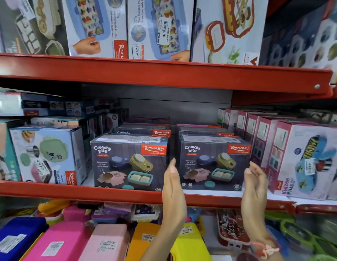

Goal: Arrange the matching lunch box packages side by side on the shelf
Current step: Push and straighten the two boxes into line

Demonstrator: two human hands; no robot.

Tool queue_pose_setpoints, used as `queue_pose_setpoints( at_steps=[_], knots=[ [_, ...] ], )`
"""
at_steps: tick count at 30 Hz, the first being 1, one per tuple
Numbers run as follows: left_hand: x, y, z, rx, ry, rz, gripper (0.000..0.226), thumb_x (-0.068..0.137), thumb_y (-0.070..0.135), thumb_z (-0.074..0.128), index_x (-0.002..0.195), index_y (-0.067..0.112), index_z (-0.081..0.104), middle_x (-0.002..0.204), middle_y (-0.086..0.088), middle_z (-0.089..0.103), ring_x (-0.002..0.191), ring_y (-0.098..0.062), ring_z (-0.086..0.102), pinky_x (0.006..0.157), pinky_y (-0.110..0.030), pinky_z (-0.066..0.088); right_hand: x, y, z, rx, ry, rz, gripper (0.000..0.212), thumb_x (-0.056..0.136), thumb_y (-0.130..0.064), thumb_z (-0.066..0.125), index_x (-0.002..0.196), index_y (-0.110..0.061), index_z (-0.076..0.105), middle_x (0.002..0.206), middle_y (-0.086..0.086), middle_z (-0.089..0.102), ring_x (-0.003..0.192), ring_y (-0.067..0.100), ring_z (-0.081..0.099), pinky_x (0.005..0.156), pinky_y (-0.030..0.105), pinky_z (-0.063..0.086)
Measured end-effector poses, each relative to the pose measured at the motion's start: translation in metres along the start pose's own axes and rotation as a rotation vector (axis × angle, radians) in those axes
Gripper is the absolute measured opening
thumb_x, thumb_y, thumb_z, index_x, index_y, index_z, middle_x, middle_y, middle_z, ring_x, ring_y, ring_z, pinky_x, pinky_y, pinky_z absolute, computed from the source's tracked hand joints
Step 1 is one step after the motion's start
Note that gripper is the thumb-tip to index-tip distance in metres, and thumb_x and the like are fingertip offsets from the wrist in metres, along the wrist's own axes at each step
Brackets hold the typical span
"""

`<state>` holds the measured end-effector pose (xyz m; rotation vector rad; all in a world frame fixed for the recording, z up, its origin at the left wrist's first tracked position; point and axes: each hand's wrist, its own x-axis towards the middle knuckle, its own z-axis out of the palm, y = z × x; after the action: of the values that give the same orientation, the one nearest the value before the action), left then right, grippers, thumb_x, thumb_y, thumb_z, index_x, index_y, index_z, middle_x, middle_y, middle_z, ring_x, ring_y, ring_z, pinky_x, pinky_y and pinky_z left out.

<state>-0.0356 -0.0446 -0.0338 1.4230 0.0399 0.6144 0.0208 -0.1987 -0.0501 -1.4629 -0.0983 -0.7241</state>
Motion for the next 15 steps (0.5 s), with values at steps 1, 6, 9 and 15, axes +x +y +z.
queue_pose_setpoints(
  at_steps=[1, 6, 9, 15],
  knots=[
    [0.003, 0.0, 0.002, -0.037, -0.016, -0.023, 0.047, 0.098, 0.046, 0.018, 0.142, 0.039, 0.034, 0.141, 0.03, 0.03, 0.131, 0.008, 0.024, 0.101, -0.003, 0.014, 0.004, -0.001, -0.002, -0.003, -0.034, 0.025, 0.04, 0.099, -0.039, 0.04, 0.137, -0.029, 0.045, 0.143, -0.006, 0.042, 0.123, 0.004, 0.041, 0.101, 0.026, 0.029],
    [0.012, -0.009, 0.006, -0.033, -0.127, -0.086, 0.072, 0.079, 0.075, 0.011, 0.142, 0.047, 0.034, 0.156, 0.018, 0.024, 0.147, -0.007, 0.016, 0.121, -0.039, 0.007, 0.013, -0.007, -0.005, -0.017, -0.182, 0.1, 0.054, 0.095, -0.053, 0.032, 0.147, -0.04, 0.029, 0.154, -0.017, 0.029, 0.137, 0.001, 0.026, 0.109, 0.027, 0.021],
    [0.01, -0.013, 0.002, -0.014, -0.137, -0.08, 0.084, 0.066, 0.091, 0.013, 0.136, 0.054, 0.04, 0.156, 0.013, 0.033, 0.146, -0.009, 0.023, 0.122, -0.046, 0.013, 0.012, -0.006, -0.011, -0.013, -0.173, 0.097, 0.054, 0.094, -0.056, 0.032, 0.146, -0.043, 0.031, 0.156, -0.018, 0.028, 0.136, -0.001, 0.027, 0.115, 0.03, 0.021],
    [-0.002, -0.009, -0.001, -0.058, -0.15, -0.036, 0.076, 0.062, 0.093, 0.021, 0.125, 0.06, 0.049, 0.152, 0.013, 0.041, 0.143, -0.006, 0.03, 0.121, -0.045, 0.019, 0.003, -0.004, -0.021, -0.029, -0.126, 0.065, 0.057, 0.089, -0.066, 0.035, 0.143, -0.049, 0.034, 0.155, -0.017, 0.033, 0.141, 0.006, 0.031, 0.116, 0.043, 0.028]
  ],
)
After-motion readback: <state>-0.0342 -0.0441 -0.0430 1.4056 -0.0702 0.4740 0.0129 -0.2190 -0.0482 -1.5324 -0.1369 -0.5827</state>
